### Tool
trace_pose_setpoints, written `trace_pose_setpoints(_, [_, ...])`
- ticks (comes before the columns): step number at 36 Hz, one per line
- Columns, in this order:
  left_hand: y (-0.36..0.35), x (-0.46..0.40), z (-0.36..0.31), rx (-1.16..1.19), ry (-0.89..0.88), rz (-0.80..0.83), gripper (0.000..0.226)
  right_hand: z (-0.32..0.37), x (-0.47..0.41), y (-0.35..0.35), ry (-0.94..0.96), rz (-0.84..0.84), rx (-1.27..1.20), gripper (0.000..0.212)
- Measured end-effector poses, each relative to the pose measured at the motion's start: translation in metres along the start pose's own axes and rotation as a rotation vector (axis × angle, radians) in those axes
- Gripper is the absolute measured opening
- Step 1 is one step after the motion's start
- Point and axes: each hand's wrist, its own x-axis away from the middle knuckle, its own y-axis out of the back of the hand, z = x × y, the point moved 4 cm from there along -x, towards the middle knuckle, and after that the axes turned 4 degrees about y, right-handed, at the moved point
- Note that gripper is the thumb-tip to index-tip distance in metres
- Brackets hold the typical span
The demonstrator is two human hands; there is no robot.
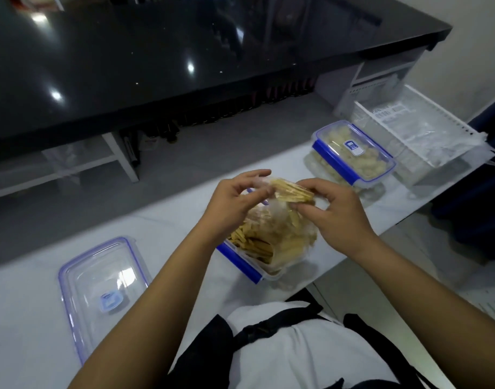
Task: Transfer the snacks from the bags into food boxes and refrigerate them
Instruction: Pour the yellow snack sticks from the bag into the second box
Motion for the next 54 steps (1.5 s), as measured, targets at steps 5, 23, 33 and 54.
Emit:
trace_pose_setpoints(5, [0.009,-0.004,-0.008,0.081,-0.044,-0.029,0.015,-0.018,0.016,0.021,-0.144,0.061,0.128,0.054])
trace_pose_setpoints(23, [0.025,-0.024,-0.048,0.323,-0.146,-0.122,0.018,-0.029,0.026,0.049,-0.209,-0.241,-0.402,0.045])
trace_pose_setpoints(33, [0.030,-0.030,-0.048,0.363,-0.198,-0.092,0.019,-0.057,0.029,-0.009,-0.503,-0.078,-0.579,0.015])
trace_pose_setpoints(54, [0.035,-0.027,0.007,0.134,0.013,-0.042,0.016,-0.024,-0.013,-0.016,-0.388,0.011,-0.520,0.029])
